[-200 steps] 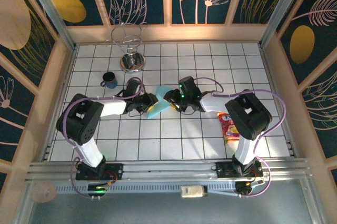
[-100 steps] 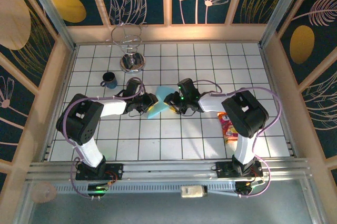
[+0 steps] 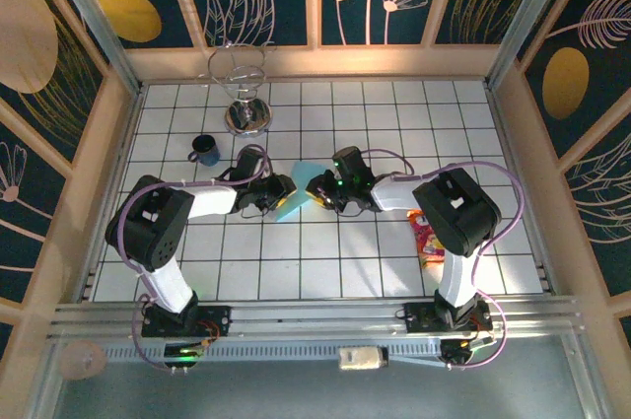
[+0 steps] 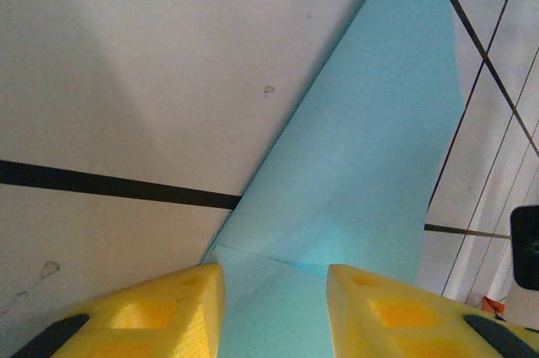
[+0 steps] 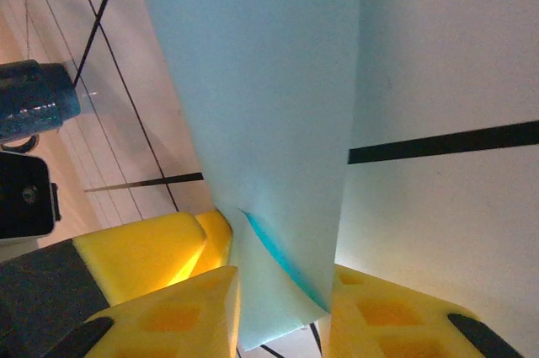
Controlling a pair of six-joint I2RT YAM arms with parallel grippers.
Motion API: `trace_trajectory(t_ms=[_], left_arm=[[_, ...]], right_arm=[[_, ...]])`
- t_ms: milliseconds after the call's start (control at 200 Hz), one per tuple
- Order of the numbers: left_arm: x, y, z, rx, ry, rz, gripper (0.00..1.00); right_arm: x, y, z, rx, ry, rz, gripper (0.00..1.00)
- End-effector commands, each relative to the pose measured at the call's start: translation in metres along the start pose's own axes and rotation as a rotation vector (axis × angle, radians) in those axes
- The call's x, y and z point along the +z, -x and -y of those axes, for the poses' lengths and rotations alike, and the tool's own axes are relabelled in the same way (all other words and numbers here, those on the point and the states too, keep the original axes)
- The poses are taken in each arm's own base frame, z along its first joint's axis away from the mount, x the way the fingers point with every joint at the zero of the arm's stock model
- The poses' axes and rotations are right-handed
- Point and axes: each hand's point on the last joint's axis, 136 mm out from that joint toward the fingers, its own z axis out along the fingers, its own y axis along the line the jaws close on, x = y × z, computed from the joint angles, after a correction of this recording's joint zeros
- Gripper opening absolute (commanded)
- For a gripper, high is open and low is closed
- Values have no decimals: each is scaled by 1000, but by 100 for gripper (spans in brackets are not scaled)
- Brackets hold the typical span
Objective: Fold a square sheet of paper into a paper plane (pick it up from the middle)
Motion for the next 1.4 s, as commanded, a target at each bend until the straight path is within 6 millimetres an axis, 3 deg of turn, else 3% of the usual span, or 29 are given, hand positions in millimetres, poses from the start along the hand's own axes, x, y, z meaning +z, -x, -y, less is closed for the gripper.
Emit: trace_trajectory(t_ms=[0, 175, 370, 601, 776, 971, 1396], left_arm=[[2, -3, -15, -15, 71, -6, 38], [0, -2, -9, 9, 55, -2, 39], [-7, 3, 11, 65, -17, 22, 42], [-42, 13, 57, 269, -170, 135, 51], [-63, 12, 78, 492, -155, 254, 62], [-58, -5, 88, 737, -112, 300, 64], [-39, -31, 88, 1159, -62, 369, 64]], right_arm=[[-8, 3, -9, 0, 40, 23, 26], [-9, 3, -6, 9, 37, 32, 16], [-15, 9, -10, -4, 45, 71, 2], [-35, 22, -20, -28, 59, 148, 0], [-48, 28, -18, 7, 71, 168, 0], [-59, 35, -18, 58, 89, 172, 0], [-65, 38, -14, 108, 95, 136, 0]])
